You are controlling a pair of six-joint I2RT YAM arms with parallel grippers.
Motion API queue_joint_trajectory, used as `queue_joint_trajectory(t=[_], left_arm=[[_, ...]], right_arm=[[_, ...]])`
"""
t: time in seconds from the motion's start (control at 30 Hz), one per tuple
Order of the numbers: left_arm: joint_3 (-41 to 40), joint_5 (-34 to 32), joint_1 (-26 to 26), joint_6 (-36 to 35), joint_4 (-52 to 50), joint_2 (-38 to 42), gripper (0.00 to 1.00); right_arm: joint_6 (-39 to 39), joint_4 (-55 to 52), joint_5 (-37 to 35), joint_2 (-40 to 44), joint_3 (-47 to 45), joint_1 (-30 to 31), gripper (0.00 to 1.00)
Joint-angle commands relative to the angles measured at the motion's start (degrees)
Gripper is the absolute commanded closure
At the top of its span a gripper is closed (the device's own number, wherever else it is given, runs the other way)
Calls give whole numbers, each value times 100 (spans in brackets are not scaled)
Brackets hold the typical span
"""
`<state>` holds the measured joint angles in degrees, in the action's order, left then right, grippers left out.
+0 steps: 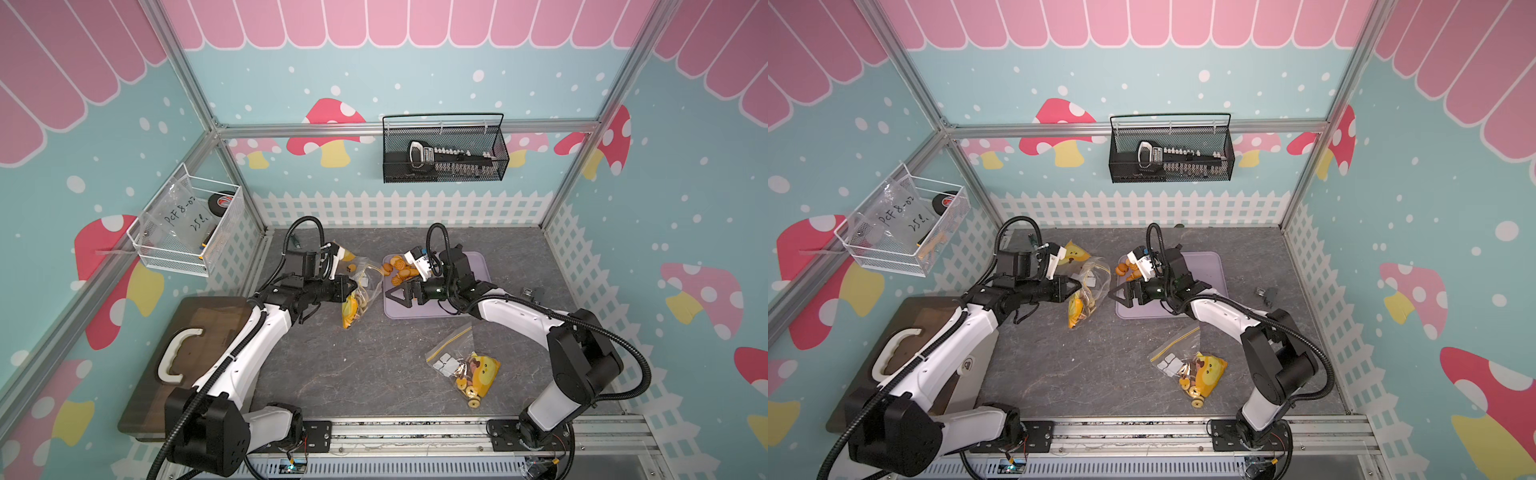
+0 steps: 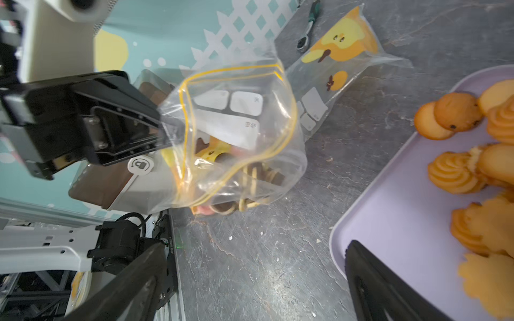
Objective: Pour cookies out of the ziploc bag
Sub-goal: Open the ziploc bag at the center of the board, then adjust the ziploc bag at the center of the board.
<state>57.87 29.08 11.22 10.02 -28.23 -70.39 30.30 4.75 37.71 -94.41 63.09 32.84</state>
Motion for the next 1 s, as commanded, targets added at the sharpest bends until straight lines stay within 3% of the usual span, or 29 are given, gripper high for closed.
queue_joint_trajectory(t=[0.0,0.17,0.4,0.67,0.97], left_arm=[[-76,-205,101,-186,173,-71,100],[191,-586,319,-264,-30,-503,100],[546,-2153,599,-17,-546,-855,100],[639,-3083,1823,223,-167,-1033,100],[1093,-3873,2572,781,369,-2300,100]], right_arm=[[-144,-782,-294,41,289,-13,1],[-56,-1129,-549,62,618,-17,1],[-195,-1451,-651,383,167,-275,1],[-454,-1776,-795,1093,-454,-573,1],[-920,-2677,-1205,1958,-857,-934,1]])
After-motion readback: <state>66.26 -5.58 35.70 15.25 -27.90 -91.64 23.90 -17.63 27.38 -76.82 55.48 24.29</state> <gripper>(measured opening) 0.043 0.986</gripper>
